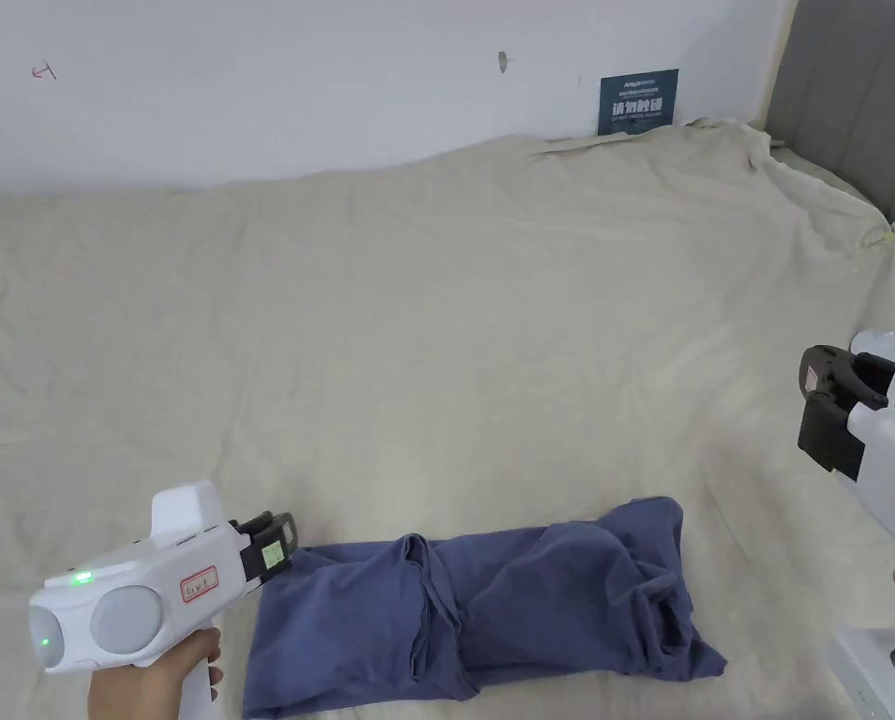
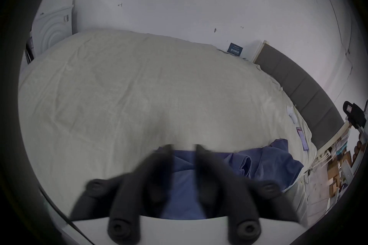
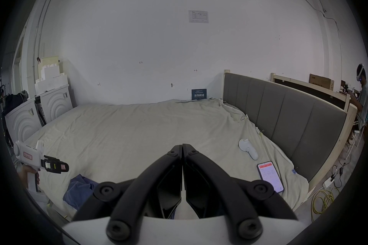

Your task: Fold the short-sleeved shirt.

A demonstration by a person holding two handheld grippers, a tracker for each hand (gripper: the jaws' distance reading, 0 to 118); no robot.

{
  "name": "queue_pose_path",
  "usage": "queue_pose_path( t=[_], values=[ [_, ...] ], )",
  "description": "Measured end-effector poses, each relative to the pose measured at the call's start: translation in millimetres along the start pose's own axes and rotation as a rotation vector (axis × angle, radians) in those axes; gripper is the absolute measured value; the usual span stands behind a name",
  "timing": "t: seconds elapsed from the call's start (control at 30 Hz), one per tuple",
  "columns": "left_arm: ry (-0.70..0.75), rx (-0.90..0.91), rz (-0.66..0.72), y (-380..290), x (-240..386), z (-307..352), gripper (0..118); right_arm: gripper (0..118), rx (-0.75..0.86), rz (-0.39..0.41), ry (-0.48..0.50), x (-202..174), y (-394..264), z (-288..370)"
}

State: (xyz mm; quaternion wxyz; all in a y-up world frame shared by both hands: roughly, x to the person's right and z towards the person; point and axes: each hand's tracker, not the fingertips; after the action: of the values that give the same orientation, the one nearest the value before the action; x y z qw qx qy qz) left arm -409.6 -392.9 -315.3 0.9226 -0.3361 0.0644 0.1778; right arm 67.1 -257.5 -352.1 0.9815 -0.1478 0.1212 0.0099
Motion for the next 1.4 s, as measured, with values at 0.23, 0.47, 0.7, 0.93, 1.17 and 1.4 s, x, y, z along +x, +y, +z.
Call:
queue_pose_path(
  t=[0.23, 0.47, 0.7, 0.93, 1.17, 1.4],
  values=[
    [-0.037, -0.066, -0.038, -38, 23, -27, 0, 0, -0.011, -0.008, -0.01, 6, -4, 0],
    [0.024, -0.173, -0.127, -74, 51, -66, 0, 0, -0.025, -0.013, -0.029, 15, -8, 5],
    [-0.001, -0.142, -0.251, -81, 94, -65, 0, 0, -0.032, -0.021, -0.047, 23, -10, 7],
    [-0.083, -0.145, -0.284, -82, 130, -68, 0, 0, -0.032, -0.026, -0.051, 25, -10, 9],
    [-0.178, -0.141, -0.234, -66, 129, -57, 0, 0, -0.027, -0.021, -0.048, 23, -7, 12],
    [-0.227, -0.183, -0.132, -9, 63, -18, 0, 0, -0.013, -0.01, -0.032, 17, -2, 11]
  ],
)
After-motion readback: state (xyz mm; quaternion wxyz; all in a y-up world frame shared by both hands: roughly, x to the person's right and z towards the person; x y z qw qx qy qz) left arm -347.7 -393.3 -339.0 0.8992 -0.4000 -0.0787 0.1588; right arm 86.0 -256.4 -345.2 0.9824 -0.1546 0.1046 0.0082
